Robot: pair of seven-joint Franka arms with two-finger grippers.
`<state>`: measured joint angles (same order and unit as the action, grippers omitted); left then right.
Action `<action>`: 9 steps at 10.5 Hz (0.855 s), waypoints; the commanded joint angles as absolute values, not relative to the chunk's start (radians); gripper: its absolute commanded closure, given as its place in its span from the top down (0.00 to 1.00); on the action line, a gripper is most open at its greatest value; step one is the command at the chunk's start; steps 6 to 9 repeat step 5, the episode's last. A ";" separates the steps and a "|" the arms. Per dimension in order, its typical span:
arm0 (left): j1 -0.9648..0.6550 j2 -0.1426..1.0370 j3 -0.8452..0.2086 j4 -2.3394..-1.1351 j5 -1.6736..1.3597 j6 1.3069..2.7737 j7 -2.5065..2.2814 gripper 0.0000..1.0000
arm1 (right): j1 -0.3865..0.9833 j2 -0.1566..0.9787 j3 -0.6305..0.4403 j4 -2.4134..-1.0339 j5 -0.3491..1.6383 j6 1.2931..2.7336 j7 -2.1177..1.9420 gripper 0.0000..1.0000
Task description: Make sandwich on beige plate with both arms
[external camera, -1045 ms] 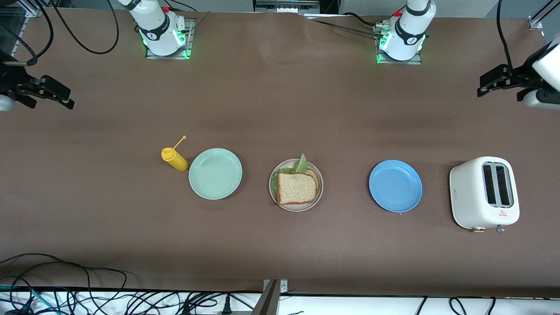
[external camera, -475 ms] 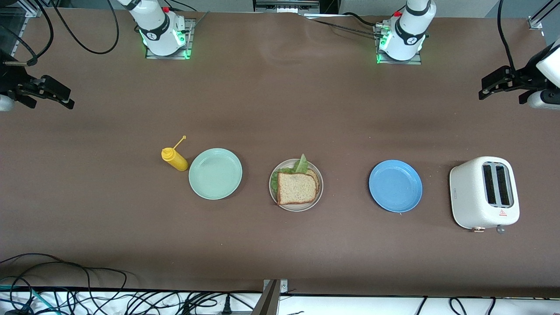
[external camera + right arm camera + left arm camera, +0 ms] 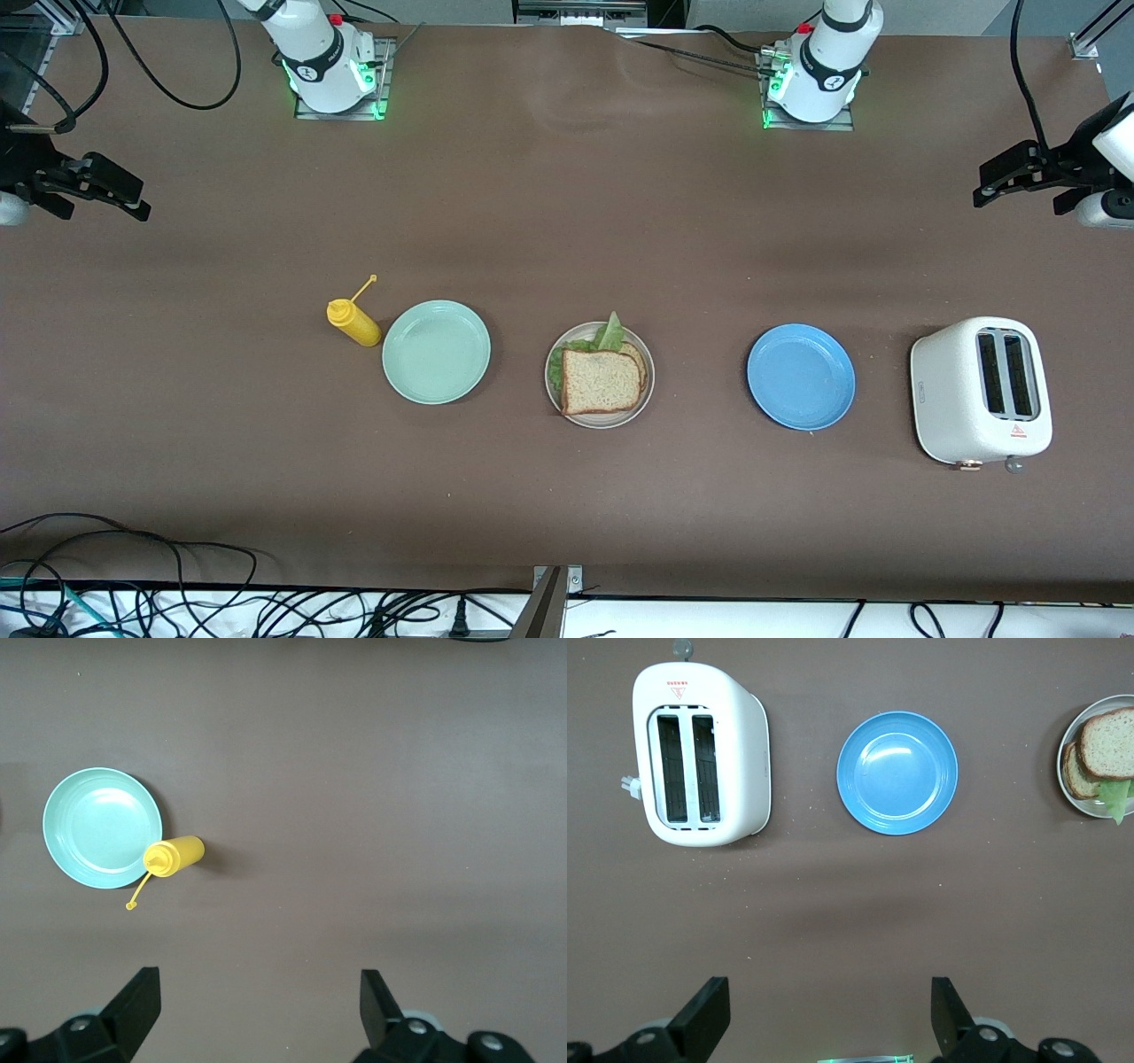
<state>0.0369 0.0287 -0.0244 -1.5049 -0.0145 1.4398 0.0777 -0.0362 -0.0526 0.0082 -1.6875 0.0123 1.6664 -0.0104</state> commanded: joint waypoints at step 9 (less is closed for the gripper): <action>0.041 0.067 -0.021 -1.456 -0.032 1.457 0.083 1.00 | -0.038 -0.061 0.009 -1.690 0.011 1.663 -0.023 1.00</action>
